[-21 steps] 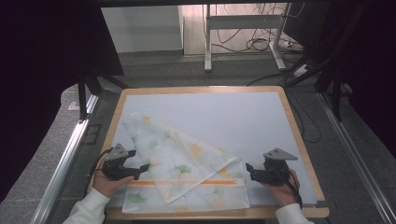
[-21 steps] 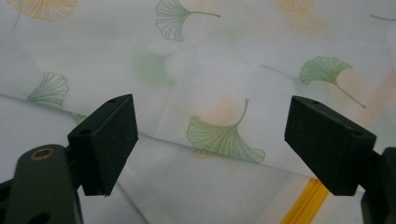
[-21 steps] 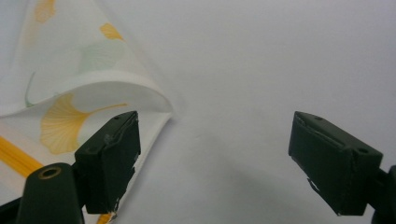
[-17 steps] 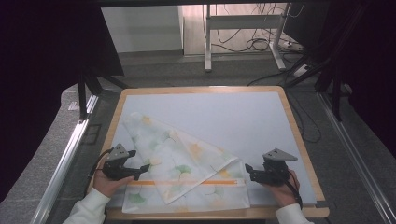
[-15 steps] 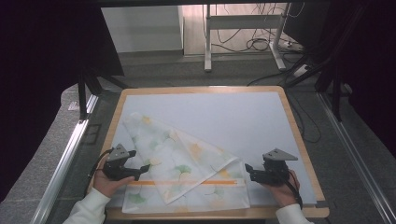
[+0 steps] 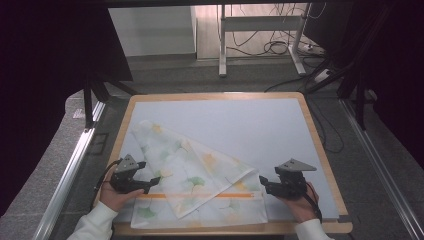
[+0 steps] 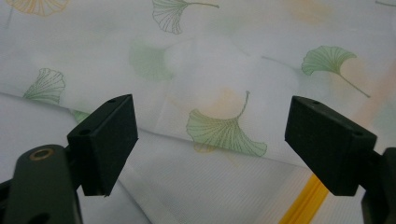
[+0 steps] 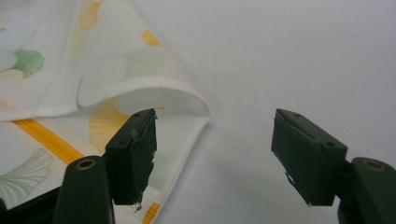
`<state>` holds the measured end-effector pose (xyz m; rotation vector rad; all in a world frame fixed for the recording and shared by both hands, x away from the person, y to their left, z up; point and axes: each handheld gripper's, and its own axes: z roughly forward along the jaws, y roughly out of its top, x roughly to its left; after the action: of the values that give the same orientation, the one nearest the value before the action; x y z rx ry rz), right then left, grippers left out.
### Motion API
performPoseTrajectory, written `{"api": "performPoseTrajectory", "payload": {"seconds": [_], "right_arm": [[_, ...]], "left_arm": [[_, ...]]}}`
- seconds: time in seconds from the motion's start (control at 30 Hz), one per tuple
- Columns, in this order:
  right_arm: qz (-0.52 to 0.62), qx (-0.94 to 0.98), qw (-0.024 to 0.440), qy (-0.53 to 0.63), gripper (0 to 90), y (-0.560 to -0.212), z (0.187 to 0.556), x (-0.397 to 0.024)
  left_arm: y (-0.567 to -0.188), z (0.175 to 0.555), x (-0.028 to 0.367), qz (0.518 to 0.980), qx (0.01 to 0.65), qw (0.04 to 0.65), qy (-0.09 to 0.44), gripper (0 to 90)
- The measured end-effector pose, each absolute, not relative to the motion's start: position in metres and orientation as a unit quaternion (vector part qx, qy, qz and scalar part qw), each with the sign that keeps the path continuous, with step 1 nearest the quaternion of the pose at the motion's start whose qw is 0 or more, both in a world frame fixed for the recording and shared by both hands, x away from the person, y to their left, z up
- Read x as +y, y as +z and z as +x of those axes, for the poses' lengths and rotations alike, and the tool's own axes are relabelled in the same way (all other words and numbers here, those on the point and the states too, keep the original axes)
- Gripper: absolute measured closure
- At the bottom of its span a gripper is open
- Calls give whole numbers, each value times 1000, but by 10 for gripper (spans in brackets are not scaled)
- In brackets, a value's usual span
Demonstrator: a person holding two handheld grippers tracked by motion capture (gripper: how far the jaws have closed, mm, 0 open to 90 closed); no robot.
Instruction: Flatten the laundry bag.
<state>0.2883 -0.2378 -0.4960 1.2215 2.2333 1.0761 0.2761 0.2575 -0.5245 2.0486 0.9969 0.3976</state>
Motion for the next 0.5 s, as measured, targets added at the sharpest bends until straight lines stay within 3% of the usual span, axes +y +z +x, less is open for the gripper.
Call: {"api": "performPoseTrajectory", "payload": {"seconds": [0.5], "right_arm": [[387, 811, 169, 404, 375, -483, 283, -212]], "left_arm": [[-526, 277, 256, 811, 398, 398, 159, 166]]}}
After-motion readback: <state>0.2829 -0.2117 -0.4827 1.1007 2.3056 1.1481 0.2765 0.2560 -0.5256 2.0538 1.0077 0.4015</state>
